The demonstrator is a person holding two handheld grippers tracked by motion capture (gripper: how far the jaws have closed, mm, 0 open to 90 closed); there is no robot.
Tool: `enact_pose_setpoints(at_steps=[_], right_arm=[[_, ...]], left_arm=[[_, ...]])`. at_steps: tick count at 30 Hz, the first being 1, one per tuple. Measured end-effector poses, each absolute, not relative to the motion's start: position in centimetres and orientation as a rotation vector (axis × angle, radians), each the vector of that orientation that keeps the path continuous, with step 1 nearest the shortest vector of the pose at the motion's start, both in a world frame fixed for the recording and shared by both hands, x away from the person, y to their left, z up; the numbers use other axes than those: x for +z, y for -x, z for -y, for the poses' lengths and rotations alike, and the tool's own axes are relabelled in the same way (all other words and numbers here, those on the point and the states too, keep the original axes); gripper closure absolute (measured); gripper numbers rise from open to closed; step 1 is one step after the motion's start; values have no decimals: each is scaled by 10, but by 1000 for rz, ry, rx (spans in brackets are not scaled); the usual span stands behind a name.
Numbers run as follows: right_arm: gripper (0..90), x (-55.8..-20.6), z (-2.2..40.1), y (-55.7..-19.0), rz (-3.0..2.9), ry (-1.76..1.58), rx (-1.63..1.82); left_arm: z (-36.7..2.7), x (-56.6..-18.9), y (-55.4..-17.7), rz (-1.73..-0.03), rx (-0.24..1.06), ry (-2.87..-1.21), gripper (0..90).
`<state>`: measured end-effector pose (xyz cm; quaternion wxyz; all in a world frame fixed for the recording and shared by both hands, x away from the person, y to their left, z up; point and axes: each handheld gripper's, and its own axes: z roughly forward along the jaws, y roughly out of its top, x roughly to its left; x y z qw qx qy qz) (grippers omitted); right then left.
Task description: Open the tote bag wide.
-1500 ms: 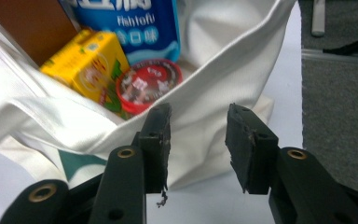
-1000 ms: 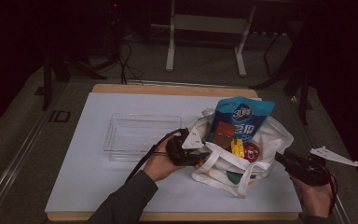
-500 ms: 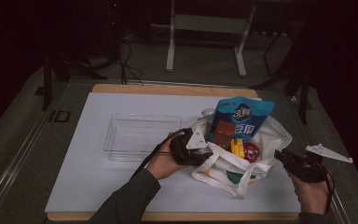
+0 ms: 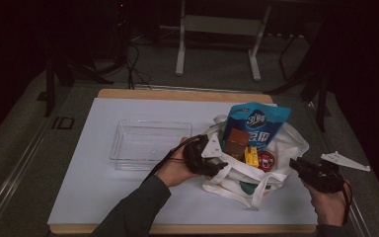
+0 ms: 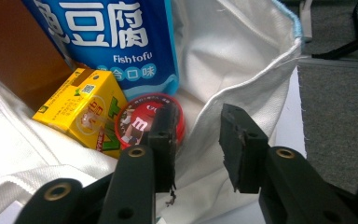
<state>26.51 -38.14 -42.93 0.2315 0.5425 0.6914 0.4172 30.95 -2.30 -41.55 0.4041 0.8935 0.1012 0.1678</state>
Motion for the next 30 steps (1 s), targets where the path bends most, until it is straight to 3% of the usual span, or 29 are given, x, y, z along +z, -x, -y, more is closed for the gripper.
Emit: enact_pose_setpoints(at_steps=[4,8,12,30], right_arm=[[643,-430,382,-267,-1903,-1496,1137],[742,-432,382,-268,-1916,-1499,1123],[856,-440,378,-271,-1949,-1492,1079],[885,-480,372,-291,-2022,-1530,966]], left_arm=[[32,-429,-315,-279,411,-2312,510],[36,-438,-314,-275,423,-2354,665],[38,-449,-314,-302,409,-2372,734],[42,-492,-323,-398,361,-2425,748]])
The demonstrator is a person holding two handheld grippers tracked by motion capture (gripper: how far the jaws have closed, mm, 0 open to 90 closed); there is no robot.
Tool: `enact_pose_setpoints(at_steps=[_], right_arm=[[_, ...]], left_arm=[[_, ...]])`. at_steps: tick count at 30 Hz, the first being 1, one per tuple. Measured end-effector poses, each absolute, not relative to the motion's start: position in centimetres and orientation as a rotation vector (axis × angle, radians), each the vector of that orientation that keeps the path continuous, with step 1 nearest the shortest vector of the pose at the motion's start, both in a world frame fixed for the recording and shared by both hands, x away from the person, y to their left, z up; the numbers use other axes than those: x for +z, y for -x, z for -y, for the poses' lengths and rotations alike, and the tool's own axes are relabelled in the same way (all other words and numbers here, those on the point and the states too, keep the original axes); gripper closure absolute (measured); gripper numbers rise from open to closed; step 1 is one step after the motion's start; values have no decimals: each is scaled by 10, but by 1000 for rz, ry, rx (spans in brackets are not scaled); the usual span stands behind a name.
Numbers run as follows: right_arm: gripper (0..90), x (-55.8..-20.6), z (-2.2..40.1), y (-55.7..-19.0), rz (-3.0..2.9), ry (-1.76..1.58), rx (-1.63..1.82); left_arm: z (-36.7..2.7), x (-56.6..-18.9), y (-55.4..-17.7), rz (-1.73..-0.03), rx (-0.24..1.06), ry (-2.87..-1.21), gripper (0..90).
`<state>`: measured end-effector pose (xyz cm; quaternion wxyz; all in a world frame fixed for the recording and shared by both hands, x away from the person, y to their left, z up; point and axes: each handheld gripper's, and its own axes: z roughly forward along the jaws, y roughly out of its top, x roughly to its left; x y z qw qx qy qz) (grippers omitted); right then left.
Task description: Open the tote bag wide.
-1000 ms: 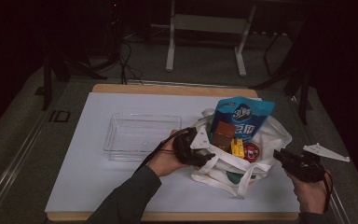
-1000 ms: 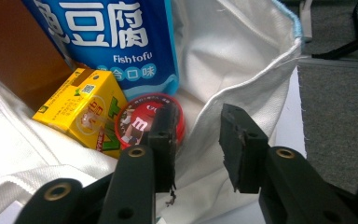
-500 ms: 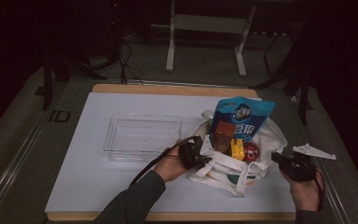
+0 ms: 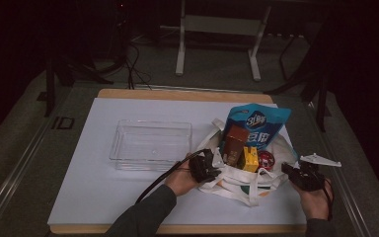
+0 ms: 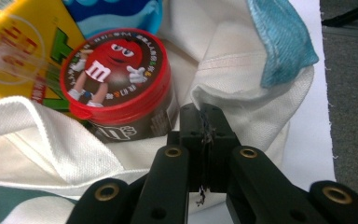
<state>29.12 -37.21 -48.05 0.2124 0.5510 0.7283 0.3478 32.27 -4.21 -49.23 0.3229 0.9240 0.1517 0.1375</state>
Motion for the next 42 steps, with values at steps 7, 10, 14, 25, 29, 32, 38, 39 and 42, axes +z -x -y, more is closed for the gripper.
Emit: enact_pose_setpoints(at_steps=[7,10,14,25,29,32,38,39,42], right_arm=[[870,-479,372,-292,-2045,-1524,961],[796,-472,375,-287,-2049,-1510,994],[713,-461,381,-278,-2029,-1485,1029],[608,-430,401,-274,-1924,-1449,1066],[586,-425,402,-280,-1901,-1448,1066],[572,-422,402,-286,-1890,-1440,1061],[555,-415,397,-300,-1895,-1404,1073],[551,-414,395,-303,-1899,-1390,1072],[551,-410,388,-312,-1916,-1351,1068]], left_arm=[[38,-491,-323,-416,318,-2405,712],[30,-482,-322,-402,287,-2370,644],[19,-466,-317,-397,303,-2330,596],[-7,-422,-316,-408,391,-2206,562],[-11,-414,-322,-435,414,-2166,562],[-12,-409,-326,-448,448,-2140,563],[-5,-408,-341,-488,502,-2138,565],[-3,-409,-345,-496,502,-2142,566],[3,-411,-356,-525,508,-2150,619]])
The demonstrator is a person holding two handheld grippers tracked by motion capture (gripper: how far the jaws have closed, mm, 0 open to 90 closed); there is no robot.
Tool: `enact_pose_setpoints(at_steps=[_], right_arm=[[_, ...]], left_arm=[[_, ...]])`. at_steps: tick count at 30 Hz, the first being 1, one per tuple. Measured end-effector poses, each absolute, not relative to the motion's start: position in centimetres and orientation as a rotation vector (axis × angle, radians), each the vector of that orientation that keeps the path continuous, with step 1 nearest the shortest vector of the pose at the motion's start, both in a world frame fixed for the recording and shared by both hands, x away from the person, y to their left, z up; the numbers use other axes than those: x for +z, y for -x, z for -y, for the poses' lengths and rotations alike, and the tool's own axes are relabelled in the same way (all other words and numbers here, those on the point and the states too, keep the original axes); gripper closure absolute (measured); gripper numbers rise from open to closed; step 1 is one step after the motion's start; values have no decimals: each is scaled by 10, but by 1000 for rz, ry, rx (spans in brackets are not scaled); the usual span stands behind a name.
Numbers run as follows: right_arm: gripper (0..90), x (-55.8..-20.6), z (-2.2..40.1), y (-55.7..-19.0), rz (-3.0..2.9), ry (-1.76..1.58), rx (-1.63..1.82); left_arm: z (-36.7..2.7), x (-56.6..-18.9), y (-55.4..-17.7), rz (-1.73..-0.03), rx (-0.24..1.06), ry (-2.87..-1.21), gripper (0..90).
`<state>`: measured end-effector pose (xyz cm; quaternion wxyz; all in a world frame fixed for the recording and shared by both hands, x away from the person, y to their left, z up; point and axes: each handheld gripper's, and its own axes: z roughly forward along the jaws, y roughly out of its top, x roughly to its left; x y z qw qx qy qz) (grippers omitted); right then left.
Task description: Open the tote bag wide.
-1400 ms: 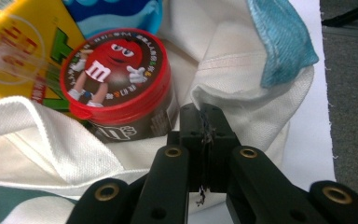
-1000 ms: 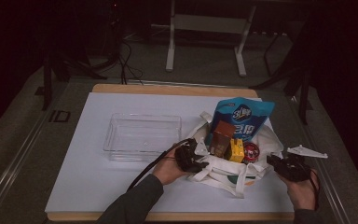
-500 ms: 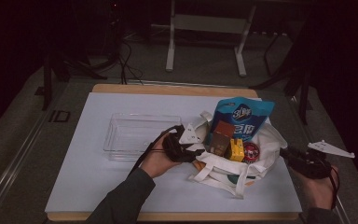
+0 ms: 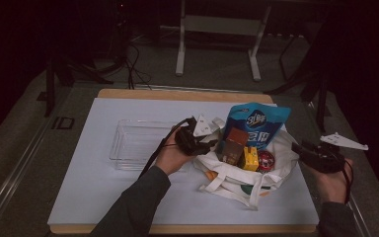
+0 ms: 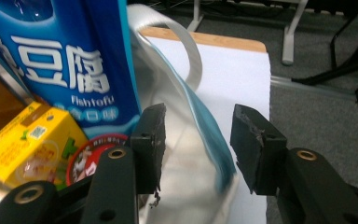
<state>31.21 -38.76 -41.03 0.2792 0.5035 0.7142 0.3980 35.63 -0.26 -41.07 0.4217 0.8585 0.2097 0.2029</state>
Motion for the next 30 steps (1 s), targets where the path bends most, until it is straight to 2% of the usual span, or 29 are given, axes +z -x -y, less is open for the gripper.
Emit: enact_pose_setpoints(at_steps=[6,9,12,30], right_arm=[[658,-411,376,-331,-1965,-1303,1046],[804,-415,373,-336,-1973,-1295,1033],[873,-418,372,-340,-1984,-1285,1016],[886,-467,377,-368,-2050,-1436,920]], left_arm=[[14,-416,-374,-566,507,-2197,750],[17,-420,-378,-567,507,-2215,835],[18,-423,-381,-580,495,-2212,869],[33,-458,-411,-717,473,-2317,885]])
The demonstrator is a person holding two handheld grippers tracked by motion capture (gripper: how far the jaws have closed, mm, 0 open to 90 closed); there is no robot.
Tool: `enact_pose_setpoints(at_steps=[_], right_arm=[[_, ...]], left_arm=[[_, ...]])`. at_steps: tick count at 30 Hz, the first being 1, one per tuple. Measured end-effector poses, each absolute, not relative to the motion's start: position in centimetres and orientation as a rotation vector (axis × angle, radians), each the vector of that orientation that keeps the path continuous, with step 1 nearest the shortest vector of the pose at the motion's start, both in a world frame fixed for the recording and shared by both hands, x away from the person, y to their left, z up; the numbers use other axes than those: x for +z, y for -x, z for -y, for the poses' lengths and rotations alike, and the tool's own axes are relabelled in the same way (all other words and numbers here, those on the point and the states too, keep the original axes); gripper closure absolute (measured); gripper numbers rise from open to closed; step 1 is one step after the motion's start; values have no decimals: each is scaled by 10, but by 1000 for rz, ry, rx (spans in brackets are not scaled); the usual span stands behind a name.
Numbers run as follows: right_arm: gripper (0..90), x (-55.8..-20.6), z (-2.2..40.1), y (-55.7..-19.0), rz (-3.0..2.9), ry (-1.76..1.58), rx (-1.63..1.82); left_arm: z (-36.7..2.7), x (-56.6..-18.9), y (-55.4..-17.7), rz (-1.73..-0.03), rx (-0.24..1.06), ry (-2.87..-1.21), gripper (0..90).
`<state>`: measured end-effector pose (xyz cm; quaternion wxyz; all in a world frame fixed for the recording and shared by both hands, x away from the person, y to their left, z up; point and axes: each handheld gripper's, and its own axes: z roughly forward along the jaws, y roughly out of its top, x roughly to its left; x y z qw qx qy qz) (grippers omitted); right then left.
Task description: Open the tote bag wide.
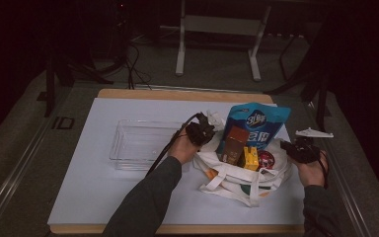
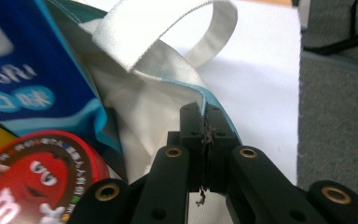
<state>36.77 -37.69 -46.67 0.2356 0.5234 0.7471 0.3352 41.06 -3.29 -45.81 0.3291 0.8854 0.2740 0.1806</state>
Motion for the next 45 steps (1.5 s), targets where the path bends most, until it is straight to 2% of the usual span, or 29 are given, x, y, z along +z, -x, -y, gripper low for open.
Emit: enact_pose_setpoints(at_steps=[7,13,17,21,25,34,39,45], right_arm=[[866,-470,376,-366,-2066,-1446,913],[667,-447,375,-346,-2042,-1376,952],[606,-437,373,-327,-2018,-1324,975],[581,-432,373,-306,-1991,-1291,1025],[618,-433,366,-286,-2023,-1244,1067],[604,-454,341,-252,-2154,-1141,1135],[814,-479,332,-253,-2216,-1159,1068],[850,-500,324,-256,-2247,-1182,1044]], left_arm=[[33,-463,-414,-749,446,-2325,886],[31,-463,-414,-750,445,-2323,884],[31,-463,-413,-749,448,-2323,884],[31,-462,-413,-748,445,-2322,883],[30,-463,-413,-748,444,-2320,883],[30,-463,-414,-746,440,-2325,883],[30,-465,-416,-762,435,-2334,883],[29,-468,-419,-783,418,-2334,883]])
